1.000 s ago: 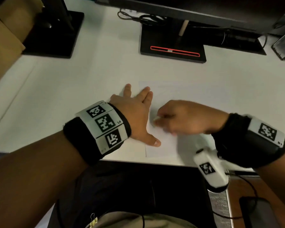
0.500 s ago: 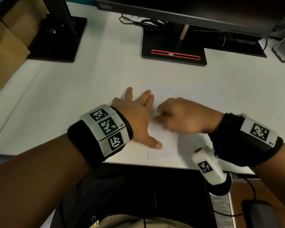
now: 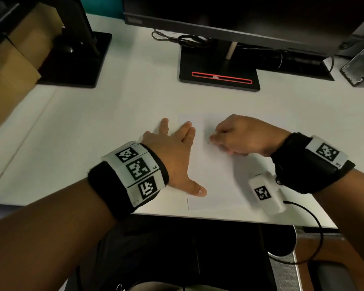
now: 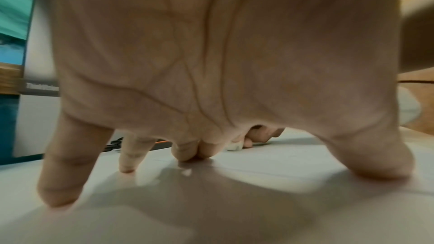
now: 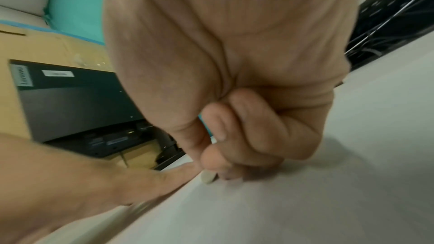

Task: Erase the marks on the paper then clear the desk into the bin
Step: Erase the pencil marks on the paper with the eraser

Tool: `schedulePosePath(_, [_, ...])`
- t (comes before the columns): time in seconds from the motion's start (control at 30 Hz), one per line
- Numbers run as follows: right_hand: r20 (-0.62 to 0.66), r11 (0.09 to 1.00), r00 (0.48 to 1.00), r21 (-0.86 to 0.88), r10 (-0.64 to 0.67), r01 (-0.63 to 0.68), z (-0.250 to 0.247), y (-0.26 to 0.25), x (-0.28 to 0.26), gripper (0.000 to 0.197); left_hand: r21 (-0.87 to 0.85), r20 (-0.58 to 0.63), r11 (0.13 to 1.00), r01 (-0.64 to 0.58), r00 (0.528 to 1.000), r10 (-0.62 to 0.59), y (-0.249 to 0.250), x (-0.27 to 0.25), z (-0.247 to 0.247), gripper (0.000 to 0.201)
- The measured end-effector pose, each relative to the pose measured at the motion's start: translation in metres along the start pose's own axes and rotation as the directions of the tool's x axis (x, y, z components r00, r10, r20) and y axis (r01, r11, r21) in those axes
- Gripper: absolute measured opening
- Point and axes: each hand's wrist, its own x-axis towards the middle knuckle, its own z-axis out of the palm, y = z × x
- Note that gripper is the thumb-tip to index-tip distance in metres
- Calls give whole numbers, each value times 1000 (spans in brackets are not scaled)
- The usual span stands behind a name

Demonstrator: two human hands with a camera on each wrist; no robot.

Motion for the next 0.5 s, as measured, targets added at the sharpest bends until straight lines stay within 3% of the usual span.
schedulePosePath(0.07, [-5,998,999,-48,-44,44,5,-3,-4,39,-1,-2,1000,-3,1000,3,-1,0,0,143])
schedulePosePath(0.13, [76,986,991,-115,-110,118,16,-6,-10,40,0,-3,1000,-6,1000,6,0,0,1,143])
schedulePosePath(0.2, [114,992,990,-85,-80,90,12,-1,-10,39,7,-2,1000,-5,1000,5,0,0,0,143])
schedulePosePath(0.33, [-79,999,997,-43,20,-24,-10,16,-1,40,12,11,1000,-8,1000,8,0,-1,-1,143])
schedulePosePath(0.43, [46,988,997,-138,-69,75,6,3,-10,38,6,18,1000,-4,1000,4,0,-1,-1,143])
schedulePosePath(0.5, [135,991,988,-90,-81,94,10,3,-14,38,11,16,1000,-5,1000,5,0,-1,0,143])
